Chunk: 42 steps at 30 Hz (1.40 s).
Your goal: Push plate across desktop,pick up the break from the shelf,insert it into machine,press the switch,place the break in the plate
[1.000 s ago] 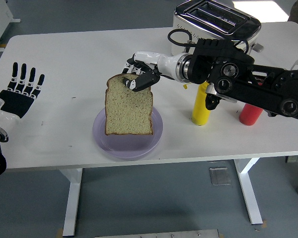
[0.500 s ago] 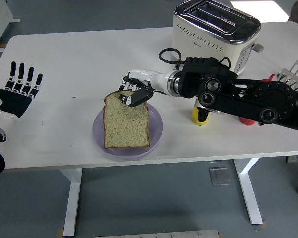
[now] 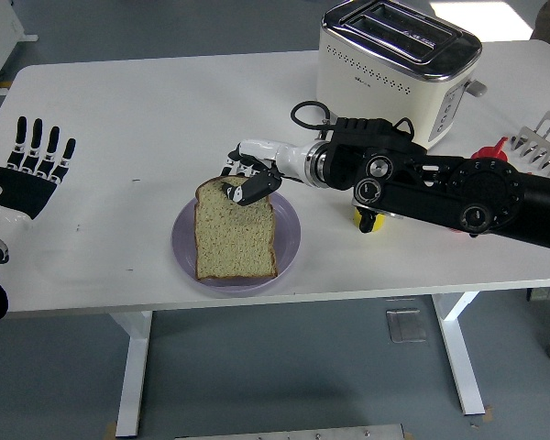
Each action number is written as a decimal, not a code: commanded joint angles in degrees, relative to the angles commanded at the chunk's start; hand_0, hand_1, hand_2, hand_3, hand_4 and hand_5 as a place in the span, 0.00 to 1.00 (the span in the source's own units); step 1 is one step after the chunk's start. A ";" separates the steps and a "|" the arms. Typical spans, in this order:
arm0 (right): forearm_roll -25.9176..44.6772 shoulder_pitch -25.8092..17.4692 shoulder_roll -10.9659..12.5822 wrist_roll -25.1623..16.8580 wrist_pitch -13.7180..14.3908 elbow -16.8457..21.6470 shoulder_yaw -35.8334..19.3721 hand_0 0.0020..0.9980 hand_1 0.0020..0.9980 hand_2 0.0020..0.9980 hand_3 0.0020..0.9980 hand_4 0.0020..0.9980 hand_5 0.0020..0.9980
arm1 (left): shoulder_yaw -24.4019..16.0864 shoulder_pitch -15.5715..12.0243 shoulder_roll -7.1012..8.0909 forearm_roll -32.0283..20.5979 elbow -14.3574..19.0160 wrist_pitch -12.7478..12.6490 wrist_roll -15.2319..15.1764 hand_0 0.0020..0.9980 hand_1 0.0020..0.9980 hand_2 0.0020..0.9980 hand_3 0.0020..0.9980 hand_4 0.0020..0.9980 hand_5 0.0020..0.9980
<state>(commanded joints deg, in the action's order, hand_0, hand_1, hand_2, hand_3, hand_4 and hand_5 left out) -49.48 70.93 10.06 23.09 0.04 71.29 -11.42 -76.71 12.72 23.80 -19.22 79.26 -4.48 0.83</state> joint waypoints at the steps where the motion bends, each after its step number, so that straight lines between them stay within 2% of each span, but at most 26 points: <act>1: -0.02 -0.02 -0.05 -0.12 0.02 -0.11 0.08 0.30 0.39 0.40 0.39 0.09 0.00 | 0.00 0.00 0.00 0.03 -0.01 0.03 0.03 0.82 0.74 0.66 0.66 0.75 1.00; 3: 0.13 -0.04 -0.18 -0.69 0.09 -0.49 0.28 0.30 0.39 0.40 0.39 0.09 0.00 | 0.01 0.00 -0.01 0.13 -0.04 0.08 0.10 0.82 0.74 0.66 0.66 0.75 1.00; 4: 0.08 -0.05 -0.24 -0.97 0.05 -0.68 0.36 0.30 0.43 0.45 0.43 0.16 0.00 | 0.01 0.00 -0.02 0.17 -0.04 0.09 0.13 0.83 0.75 0.65 0.64 0.75 1.00; 9: -0.33 -0.09 -0.43 -1.81 -0.50 -1.36 0.69 0.30 0.43 0.45 0.43 0.16 0.00 | 0.02 0.01 0.00 0.37 0.09 0.12 0.24 0.83 0.75 0.65 0.64 0.75 1.00; 10: -0.48 -0.10 -0.46 -1.93 -0.80 -1.47 0.74 0.27 0.46 0.47 0.46 0.25 0.00 | 0.04 0.01 0.01 0.41 0.13 0.11 0.24 0.84 0.75 0.65 0.64 0.75 1.00; 15: -0.95 -0.15 -0.60 -2.32 -1.90 -1.99 0.95 0.27 0.46 0.47 0.46 0.25 0.00 | 0.04 0.02 0.04 0.57 0.19 0.04 0.21 0.84 0.75 0.65 0.64 0.75 1.00; 16: -1.02 -0.17 -0.64 -2.42 -2.04 -2.16 0.98 0.43 0.55 0.53 0.49 0.31 0.00 | 0.02 0.01 0.04 0.60 0.19 0.02 0.20 0.84 0.76 0.66 0.63 0.75 1.00; 21: -1.25 -0.23 -0.76 -2.82 -3.30 -2.88 1.10 0.43 0.55 0.53 0.49 0.31 0.00 | -0.28 0.02 0.09 1.01 0.05 -0.03 0.20 0.84 0.76 0.66 0.63 0.75 1.00; 22: -1.21 -0.24 -0.77 -2.87 -3.56 -2.98 1.11 0.61 0.67 0.60 0.56 0.40 0.02 | -0.39 0.03 0.11 1.15 0.02 -0.04 0.21 0.84 0.76 0.66 0.63 0.75 1.00; 27: -1.12 -0.22 -0.80 -3.12 -4.76 -3.39 1.19 0.61 0.67 0.60 0.56 0.40 0.02 | -1.02 0.06 0.26 1.86 0.00 -0.06 0.20 0.84 0.76 0.66 0.63 0.75 1.00; 28: -1.12 -0.21 -0.81 -3.15 -4.90 -3.45 1.19 0.65 0.73 0.70 1.00 0.48 0.11 | -1.14 0.07 0.28 1.97 0.01 -0.06 0.20 0.84 0.75 0.66 0.63 0.76 1.00; 33: -1.09 -0.16 -0.84 -3.43 -5.34 -3.89 0.99 0.65 0.73 0.70 1.00 0.48 0.11 | -2.11 0.08 0.53 2.61 0.07 -0.07 0.22 0.84 0.75 0.66 0.63 0.76 1.00; 34: -1.11 -0.16 -0.84 -3.47 -5.35 -3.99 0.97 0.66 0.75 0.81 0.97 0.48 0.11 | -2.31 0.07 0.57 2.69 0.08 -0.05 0.23 0.83 0.74 0.68 0.64 0.76 1.00; 39: -1.10 -0.10 -0.93 -3.49 -5.37 -4.47 0.96 0.66 0.75 0.81 0.97 0.48 0.11 | -2.88 0.08 0.68 2.98 0.00 -0.02 0.30 0.83 0.74 0.68 0.64 0.76 1.00; 40: -1.11 -0.09 -0.94 -3.50 -5.39 -4.52 0.95 0.67 0.76 0.86 1.00 0.49 0.13 | -2.93 0.09 0.68 3.01 -0.02 -0.01 0.31 0.83 0.73 0.69 0.65 0.76 1.00; 42: -1.14 -0.06 -0.94 -3.53 -5.48 -4.60 0.91 0.67 0.76 0.86 1.00 0.49 0.13 | -3.02 0.13 0.71 3.08 -0.04 0.01 0.34 0.83 0.73 0.69 0.65 0.76 1.00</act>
<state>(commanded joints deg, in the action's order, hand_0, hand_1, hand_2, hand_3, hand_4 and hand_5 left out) -50.63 70.87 9.12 19.56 -5.44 66.69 -10.51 -79.74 12.85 24.51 -16.14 79.21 -4.47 1.17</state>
